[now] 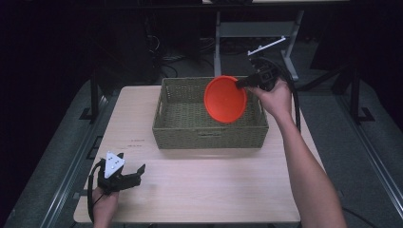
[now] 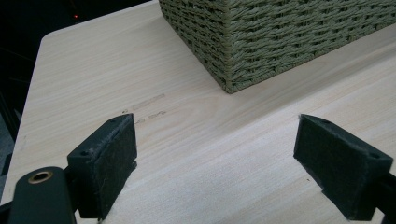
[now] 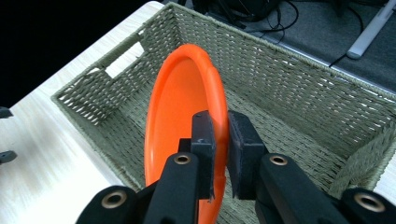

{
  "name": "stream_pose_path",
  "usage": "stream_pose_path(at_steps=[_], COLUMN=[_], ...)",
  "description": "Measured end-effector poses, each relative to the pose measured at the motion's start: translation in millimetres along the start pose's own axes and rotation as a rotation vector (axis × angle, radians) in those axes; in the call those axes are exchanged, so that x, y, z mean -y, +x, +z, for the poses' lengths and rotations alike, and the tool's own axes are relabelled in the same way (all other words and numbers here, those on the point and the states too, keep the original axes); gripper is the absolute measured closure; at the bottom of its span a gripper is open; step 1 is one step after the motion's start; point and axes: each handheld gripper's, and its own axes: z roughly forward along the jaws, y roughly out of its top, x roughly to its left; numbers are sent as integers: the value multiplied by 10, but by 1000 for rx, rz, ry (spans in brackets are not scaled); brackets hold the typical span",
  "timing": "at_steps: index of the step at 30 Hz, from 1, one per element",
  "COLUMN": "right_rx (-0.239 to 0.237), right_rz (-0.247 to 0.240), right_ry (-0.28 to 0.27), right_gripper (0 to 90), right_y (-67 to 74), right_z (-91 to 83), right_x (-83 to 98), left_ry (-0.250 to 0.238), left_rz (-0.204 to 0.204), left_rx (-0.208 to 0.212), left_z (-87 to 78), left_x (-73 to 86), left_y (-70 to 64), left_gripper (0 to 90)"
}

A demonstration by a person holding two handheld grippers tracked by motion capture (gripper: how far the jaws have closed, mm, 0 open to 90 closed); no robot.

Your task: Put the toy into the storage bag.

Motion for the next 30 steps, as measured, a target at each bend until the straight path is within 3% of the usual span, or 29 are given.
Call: stream_pose_path(at_steps=[17,30], right_rx=[41,56], right_rz=[38,78], right_ry=[30,65], right_gripper=[817,816], right_y=[-130,-218], right_z=[177,482], right_x=[12,98], left_ry=[2,4], left_rz=[10,16], left_rx=[5,9], left_z=[17,8], left_x=[-5,-6], left_y=[-12,-7], left_gripper=[128,128])
